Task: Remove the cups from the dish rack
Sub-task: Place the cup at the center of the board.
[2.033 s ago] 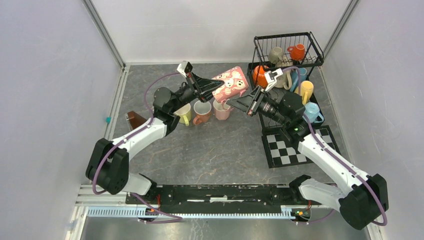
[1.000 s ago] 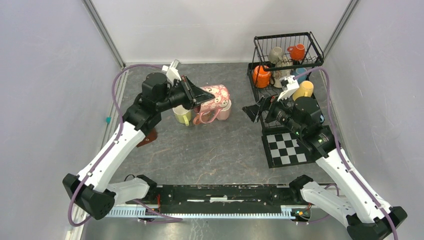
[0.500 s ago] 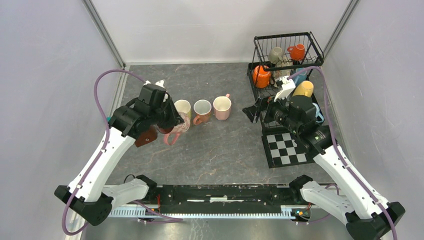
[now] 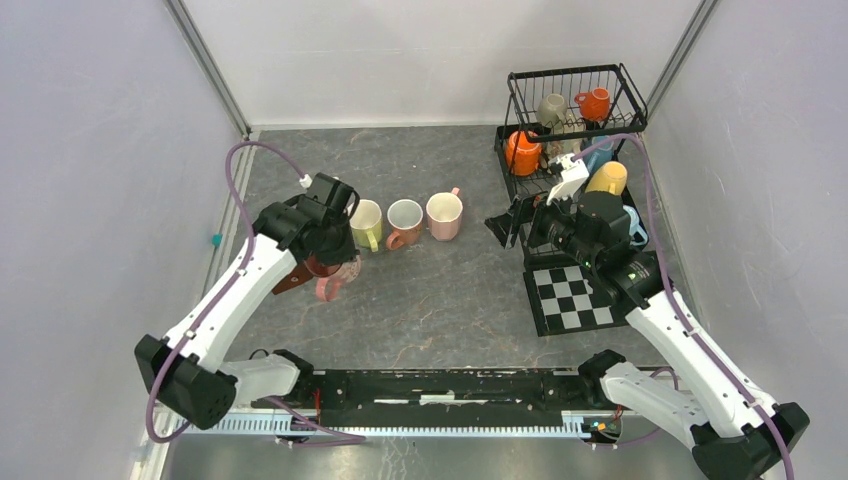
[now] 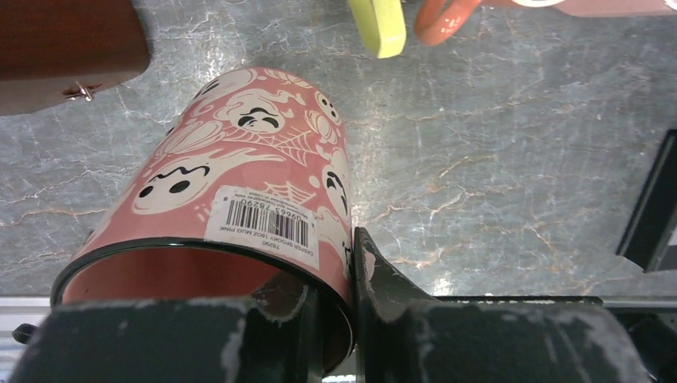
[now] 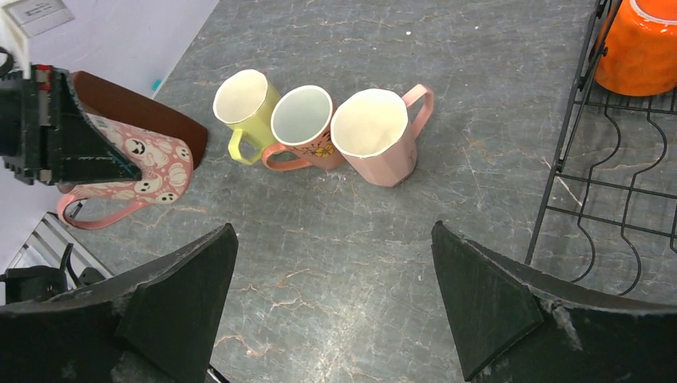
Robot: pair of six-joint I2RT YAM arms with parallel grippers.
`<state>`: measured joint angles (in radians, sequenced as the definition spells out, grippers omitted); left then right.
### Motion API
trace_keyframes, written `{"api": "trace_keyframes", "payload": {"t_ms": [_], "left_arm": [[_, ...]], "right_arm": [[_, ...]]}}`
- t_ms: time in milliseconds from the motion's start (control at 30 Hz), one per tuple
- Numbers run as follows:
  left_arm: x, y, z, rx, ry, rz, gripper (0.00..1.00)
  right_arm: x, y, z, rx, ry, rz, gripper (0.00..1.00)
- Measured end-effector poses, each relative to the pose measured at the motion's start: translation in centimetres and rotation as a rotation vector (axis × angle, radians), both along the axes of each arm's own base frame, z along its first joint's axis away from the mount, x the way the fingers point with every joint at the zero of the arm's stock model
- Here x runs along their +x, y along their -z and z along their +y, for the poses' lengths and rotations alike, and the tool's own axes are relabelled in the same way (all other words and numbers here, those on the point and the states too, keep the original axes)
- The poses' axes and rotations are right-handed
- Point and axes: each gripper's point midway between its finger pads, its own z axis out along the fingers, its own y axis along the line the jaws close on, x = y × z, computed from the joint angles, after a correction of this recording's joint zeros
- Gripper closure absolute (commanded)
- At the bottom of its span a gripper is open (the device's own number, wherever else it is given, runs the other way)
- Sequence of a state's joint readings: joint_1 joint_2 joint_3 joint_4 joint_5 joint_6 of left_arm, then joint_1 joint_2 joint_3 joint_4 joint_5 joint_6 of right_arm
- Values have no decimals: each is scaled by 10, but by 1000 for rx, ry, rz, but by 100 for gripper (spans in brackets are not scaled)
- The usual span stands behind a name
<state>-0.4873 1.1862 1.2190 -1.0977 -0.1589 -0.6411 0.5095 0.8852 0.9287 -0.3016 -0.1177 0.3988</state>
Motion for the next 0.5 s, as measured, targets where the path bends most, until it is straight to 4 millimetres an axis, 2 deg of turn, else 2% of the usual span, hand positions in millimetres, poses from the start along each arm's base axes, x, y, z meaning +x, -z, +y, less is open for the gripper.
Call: {"api": "trace_keyframes", "payload": {"t_ms": [500], "left_arm": [[43, 55, 11, 48, -61, 75, 98]], "right_arm": [[-4, 12, -1, -11, -4, 15, 2]]}}
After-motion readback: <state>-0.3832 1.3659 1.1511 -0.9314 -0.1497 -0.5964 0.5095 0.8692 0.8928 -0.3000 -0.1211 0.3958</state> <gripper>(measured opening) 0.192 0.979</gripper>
